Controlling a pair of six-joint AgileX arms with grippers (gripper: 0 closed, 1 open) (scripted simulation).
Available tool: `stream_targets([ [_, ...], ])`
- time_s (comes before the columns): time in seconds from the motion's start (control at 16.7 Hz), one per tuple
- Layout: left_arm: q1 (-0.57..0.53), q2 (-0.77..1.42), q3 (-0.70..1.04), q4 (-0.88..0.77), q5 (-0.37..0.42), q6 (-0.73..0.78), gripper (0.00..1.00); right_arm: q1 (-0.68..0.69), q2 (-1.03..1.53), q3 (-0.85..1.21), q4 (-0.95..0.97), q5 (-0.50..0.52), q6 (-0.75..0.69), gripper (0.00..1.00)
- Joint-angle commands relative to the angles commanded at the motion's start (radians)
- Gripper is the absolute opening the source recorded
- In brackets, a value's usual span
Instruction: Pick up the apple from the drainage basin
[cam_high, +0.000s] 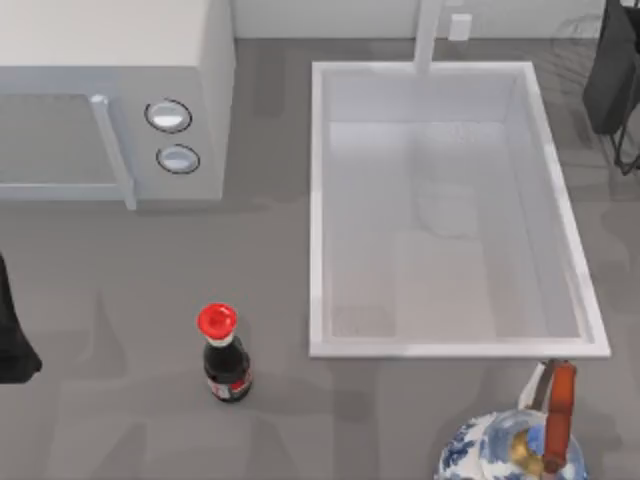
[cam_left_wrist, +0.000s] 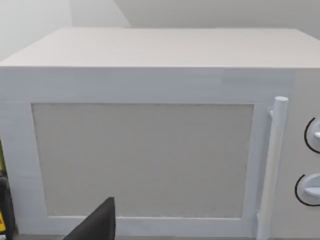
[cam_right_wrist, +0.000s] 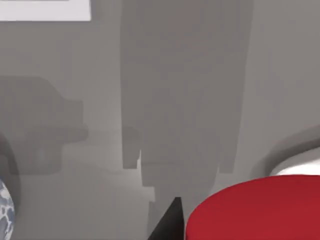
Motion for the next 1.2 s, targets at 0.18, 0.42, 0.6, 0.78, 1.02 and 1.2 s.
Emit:
stream_targets([
  [0.18, 0.0, 0.0, 0.0, 0.0, 0.0, 0.0, 1.0, 0.004, 0.005, 0.0, 0.0, 0.001, 0.003, 0.0],
  [0.42, 0.0, 0.0, 0.0, 0.0, 0.0, 0.0, 1.0, 0.005, 0.025, -0.1, 0.113, 0.0, 0.004, 0.0],
  [0.6, 0.0, 0.0, 0.0, 0.0, 0.0, 0.0, 1.0, 0.005, 0.052, -0.222, 0.288, 0.0, 0.005, 0.0],
  [0.78, 0.0, 0.0, 0.0, 0.0, 0.0, 0.0, 1.0, 0.006, 0.077, -0.332, 0.418, 0.0, 0.007, 0.0],
  [1.02, 0.0, 0.0, 0.0, 0.0, 0.0, 0.0, 1.0, 0.006, 0.087, -0.365, 0.452, 0.0, 0.007, 0.0],
  [1.2, 0.0, 0.0, 0.0, 0.0, 0.0, 0.0, 1.0, 0.006, 0.087, -0.365, 0.452, 0.0, 0.007, 0.08],
])
